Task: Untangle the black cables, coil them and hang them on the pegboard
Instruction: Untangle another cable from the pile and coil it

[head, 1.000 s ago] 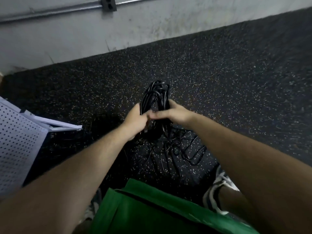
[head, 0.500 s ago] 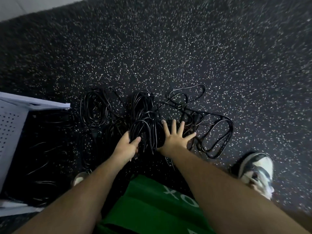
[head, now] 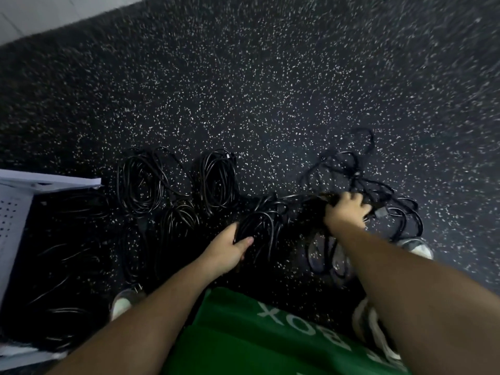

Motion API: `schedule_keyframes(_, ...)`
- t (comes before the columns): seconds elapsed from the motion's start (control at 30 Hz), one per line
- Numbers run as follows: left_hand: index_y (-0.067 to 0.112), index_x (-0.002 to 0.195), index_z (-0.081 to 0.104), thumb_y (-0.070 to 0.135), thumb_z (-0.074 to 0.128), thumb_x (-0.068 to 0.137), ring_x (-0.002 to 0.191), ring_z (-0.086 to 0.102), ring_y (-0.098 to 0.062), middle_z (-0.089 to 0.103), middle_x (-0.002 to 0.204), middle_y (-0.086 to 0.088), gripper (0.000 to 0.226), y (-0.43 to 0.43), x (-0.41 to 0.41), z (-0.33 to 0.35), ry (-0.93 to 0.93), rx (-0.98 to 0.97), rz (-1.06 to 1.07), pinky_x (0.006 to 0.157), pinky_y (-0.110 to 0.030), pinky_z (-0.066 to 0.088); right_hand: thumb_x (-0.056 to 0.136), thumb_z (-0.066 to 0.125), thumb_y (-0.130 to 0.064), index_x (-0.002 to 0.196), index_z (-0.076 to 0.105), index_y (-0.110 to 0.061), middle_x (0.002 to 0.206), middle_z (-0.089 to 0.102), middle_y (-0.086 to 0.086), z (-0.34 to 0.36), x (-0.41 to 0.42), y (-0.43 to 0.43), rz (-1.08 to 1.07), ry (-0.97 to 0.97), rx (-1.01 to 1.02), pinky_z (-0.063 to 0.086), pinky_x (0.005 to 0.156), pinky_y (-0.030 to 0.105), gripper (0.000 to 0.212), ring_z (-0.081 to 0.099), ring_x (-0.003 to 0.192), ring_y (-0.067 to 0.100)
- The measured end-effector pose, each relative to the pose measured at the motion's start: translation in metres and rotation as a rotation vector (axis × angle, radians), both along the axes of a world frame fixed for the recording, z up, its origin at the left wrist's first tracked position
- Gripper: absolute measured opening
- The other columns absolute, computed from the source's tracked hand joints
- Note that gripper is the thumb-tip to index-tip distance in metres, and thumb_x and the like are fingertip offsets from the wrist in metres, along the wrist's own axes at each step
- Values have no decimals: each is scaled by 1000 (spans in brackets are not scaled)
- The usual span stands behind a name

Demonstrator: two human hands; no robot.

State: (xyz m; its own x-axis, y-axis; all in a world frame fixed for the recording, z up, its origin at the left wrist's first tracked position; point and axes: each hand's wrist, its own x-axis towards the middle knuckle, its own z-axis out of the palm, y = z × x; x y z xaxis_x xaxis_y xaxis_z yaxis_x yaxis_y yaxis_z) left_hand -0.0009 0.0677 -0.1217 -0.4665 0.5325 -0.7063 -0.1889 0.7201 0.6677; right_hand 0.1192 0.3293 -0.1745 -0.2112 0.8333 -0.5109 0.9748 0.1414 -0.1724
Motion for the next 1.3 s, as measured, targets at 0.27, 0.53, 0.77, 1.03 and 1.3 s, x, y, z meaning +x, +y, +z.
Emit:
schedule_keyframes(0.27, 26, 120, 59, 27, 57, 104, 97, 66, -17, 69, 103, 4, 16, 23, -8, -10, 40, -28, 270, 82, -32, 51, 102, 50, -26, 142, 37, -1, 147, 47, 21, 22, 10, 70, -484, 127, 60, 35, 109, 43, 49, 36, 139, 40)
schedule_keyframes(0.53, 18, 131, 55, 28, 59, 103, 104, 64, -17, 68, 113, 1, 31, 21, 7, -34, -98, -244, -46, 104, -37, 48, 102, 47, -27, 148, 28, -2, 149, 46, 22, 18, 25, 73, -573, 265, 82, 34, 111, 43, 56, 38, 140, 41)
schedule_keyframes(0.77, 19, 164, 10, 37, 52, 105, 153, 25, -27, 20, 168, -6, 74, 20, 24, -42, -71, -365, -116, 125, -40, 23, 92, 52, -56, 156, 19, -10, 162, 21, 17, 20, 40, 47, 67, -170, 168, 25, 115, 59, 86, 20, 148, 38)
schedule_keyframes(1.03, 25, 161, 21, 35, 58, 103, 133, 51, -20, 49, 151, -2, 70, 12, 15, -46, -107, -262, 8, 117, -37, 36, 96, 56, -38, 157, 30, -26, 158, 33, 2, -1, 1, -26, 969, 80, -86, 20, 121, 43, 67, 25, 147, 26)
schedule_keyframes(1.3, 35, 134, 57, 35, 68, 94, 120, 61, -19, 67, 129, 4, 42, 20, 14, -45, -173, -107, 260, 111, -45, 45, 102, 50, -21, 122, 56, -9, 114, 63, 10, 5, -15, -65, 485, 166, -420, 48, 80, 33, 24, 60, 98, 25)
